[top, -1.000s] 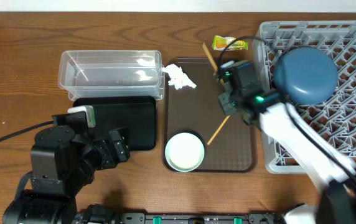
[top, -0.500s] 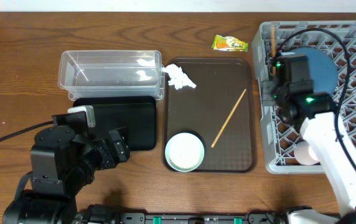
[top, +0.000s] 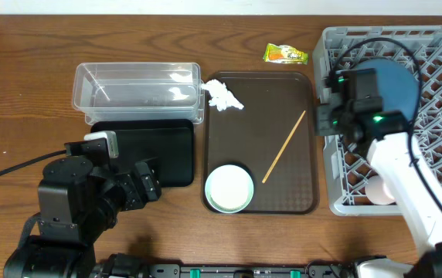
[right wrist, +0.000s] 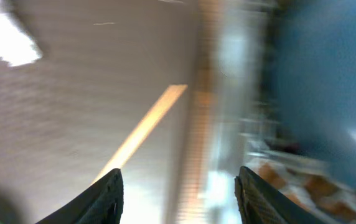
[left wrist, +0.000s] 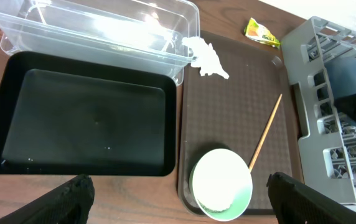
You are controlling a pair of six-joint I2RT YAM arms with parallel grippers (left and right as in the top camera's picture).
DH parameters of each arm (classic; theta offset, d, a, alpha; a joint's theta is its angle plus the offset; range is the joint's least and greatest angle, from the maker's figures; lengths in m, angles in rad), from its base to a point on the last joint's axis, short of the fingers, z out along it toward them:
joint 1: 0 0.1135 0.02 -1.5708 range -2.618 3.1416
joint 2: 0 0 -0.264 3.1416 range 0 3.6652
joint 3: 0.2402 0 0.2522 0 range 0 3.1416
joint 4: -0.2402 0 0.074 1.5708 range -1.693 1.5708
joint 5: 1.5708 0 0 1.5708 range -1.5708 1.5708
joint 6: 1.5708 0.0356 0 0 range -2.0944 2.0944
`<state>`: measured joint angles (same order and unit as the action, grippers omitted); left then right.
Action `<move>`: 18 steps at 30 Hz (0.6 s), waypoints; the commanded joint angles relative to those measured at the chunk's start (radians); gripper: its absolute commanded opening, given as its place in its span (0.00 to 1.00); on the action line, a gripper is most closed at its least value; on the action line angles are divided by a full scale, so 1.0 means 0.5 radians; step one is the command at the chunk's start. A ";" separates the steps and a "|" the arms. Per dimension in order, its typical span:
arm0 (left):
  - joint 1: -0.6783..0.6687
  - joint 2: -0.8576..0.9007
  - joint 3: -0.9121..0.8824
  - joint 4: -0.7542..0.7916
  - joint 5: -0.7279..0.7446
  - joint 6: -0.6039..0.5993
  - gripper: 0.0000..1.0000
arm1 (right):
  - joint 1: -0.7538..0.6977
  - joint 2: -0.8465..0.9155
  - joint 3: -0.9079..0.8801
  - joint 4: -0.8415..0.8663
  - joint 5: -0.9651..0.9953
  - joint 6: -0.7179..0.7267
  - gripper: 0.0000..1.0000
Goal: Sort waste into correct bins and load items into the dishwasher rack
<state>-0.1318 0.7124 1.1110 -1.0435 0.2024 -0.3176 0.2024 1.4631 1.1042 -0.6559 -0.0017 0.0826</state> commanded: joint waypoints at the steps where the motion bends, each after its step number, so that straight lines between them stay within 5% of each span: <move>1: 0.003 0.001 0.015 0.000 -0.025 0.003 0.91 | 0.218 -0.040 0.011 -0.039 -0.189 0.169 0.56; 11: 0.003 0.001 0.015 0.000 -0.025 0.003 0.91 | 0.539 0.415 -0.060 -0.134 0.298 1.061 0.49; 15: 0.003 0.001 0.015 0.000 -0.025 0.003 0.91 | 0.539 0.637 -0.060 -0.022 0.308 1.106 0.45; 18: 0.003 0.001 0.015 0.000 -0.025 0.003 0.91 | 0.539 0.750 -0.060 0.050 0.293 1.106 0.33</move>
<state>-0.1318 0.7124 1.1110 -1.0439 0.2020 -0.3176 0.4641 1.8030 1.0779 -0.6472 0.1135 0.5751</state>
